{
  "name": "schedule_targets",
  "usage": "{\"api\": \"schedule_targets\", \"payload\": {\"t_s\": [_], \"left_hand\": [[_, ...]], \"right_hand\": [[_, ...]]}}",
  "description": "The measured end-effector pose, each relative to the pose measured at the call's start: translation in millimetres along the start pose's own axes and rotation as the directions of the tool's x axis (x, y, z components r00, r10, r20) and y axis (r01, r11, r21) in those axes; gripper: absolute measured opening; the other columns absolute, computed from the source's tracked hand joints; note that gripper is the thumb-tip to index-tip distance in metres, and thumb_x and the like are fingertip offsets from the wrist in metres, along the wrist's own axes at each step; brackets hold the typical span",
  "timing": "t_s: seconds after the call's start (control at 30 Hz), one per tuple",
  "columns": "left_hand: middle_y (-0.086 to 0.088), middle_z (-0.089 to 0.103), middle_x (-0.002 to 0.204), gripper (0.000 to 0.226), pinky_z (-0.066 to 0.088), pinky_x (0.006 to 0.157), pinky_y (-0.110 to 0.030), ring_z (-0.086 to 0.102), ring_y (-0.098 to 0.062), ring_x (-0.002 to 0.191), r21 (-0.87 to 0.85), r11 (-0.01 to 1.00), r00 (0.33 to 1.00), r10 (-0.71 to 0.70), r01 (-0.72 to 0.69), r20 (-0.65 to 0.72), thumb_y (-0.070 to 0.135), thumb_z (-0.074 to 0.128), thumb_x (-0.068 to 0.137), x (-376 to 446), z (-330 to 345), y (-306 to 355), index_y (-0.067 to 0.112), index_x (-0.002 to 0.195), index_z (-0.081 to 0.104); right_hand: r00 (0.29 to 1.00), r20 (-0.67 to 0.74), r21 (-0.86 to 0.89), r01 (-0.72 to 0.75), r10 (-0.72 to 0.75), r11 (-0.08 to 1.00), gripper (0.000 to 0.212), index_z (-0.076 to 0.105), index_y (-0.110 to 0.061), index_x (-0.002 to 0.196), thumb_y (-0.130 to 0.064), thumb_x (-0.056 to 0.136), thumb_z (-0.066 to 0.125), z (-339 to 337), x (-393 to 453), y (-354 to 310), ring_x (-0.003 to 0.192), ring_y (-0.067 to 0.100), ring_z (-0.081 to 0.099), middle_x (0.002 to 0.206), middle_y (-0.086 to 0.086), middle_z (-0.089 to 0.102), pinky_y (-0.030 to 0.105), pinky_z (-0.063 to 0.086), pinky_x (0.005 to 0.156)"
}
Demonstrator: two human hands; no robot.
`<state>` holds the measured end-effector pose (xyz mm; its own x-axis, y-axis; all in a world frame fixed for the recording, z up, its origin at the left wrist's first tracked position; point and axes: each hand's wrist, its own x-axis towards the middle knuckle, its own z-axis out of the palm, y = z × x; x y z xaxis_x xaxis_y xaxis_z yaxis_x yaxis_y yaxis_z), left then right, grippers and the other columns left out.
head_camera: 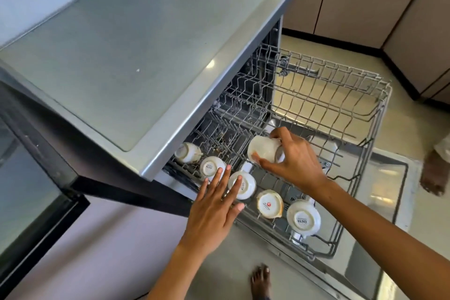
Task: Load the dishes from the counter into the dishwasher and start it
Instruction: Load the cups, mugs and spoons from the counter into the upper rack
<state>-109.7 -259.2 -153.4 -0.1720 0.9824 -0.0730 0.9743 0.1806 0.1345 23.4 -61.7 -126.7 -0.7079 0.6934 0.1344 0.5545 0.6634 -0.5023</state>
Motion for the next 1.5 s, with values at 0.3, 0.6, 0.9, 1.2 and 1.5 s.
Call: {"api": "schedule_targets", "payload": {"t_s": [0.3,0.6,0.9,1.2,1.5], "left_hand": [[-0.002,0.008,0.159,0.053,-0.003,0.116,-0.036,-0.003,-0.018,0.146,0.005,0.999,0.999,0.048,-0.048,-0.001,0.048,0.013,0.103,5,4,-7,0.028,0.151,0.020],[0.001,0.008,0.159,0.052,0.005,0.117,-0.042,0.002,-0.019,0.146,-0.021,0.999,0.999,0.033,-0.032,0.014,0.048,0.014,0.102,5,6,-6,0.030,0.150,0.025],[0.002,0.006,0.160,0.051,0.009,0.117,-0.044,0.003,-0.020,0.146,-0.073,0.997,1.000,0.019,-0.017,0.021,0.049,0.014,0.102,5,4,-5,0.034,0.151,0.015],[0.002,0.004,0.160,0.052,0.005,0.114,-0.041,0.001,-0.022,0.146,-0.100,0.995,0.999,0.027,-0.024,0.033,0.049,0.012,0.102,7,2,-5,0.033,0.151,0.014],[-0.001,0.008,0.160,0.051,0.001,0.116,-0.037,0.003,-0.023,0.146,-0.099,0.994,0.999,0.041,-0.039,0.025,0.046,0.015,0.103,7,0,-4,0.030,0.151,0.020]], "right_hand": [[0.999,0.050,0.056,0.014,-0.016,0.998,0.054,0.055,-0.020,0.119,-0.051,0.077,0.069,30,64,-18,0.077,0.016,0.055,0.107,0.004,0.062,0.022,0.042,0.062],[0.978,0.207,0.072,-0.025,0.010,0.997,0.069,0.036,-0.014,0.129,-0.047,0.078,0.069,77,118,-48,0.080,0.024,0.063,0.110,0.009,0.058,0.034,0.057,0.068],[0.954,0.298,-0.011,0.030,-0.025,0.999,0.055,0.045,-0.008,0.122,-0.043,0.084,0.063,112,149,-56,0.082,0.020,0.064,0.101,0.007,0.062,0.033,0.056,0.075],[0.935,0.343,0.077,0.066,-0.088,0.995,0.059,0.028,-0.006,0.131,-0.027,0.088,0.062,119,138,-39,0.099,0.034,0.061,0.119,0.021,0.057,0.043,0.051,0.089],[0.960,0.218,-0.119,0.206,-0.177,0.971,0.054,0.036,-0.014,0.135,-0.041,0.091,0.054,129,133,-39,0.106,0.028,0.057,0.133,0.012,0.045,0.043,0.030,0.105]]}}
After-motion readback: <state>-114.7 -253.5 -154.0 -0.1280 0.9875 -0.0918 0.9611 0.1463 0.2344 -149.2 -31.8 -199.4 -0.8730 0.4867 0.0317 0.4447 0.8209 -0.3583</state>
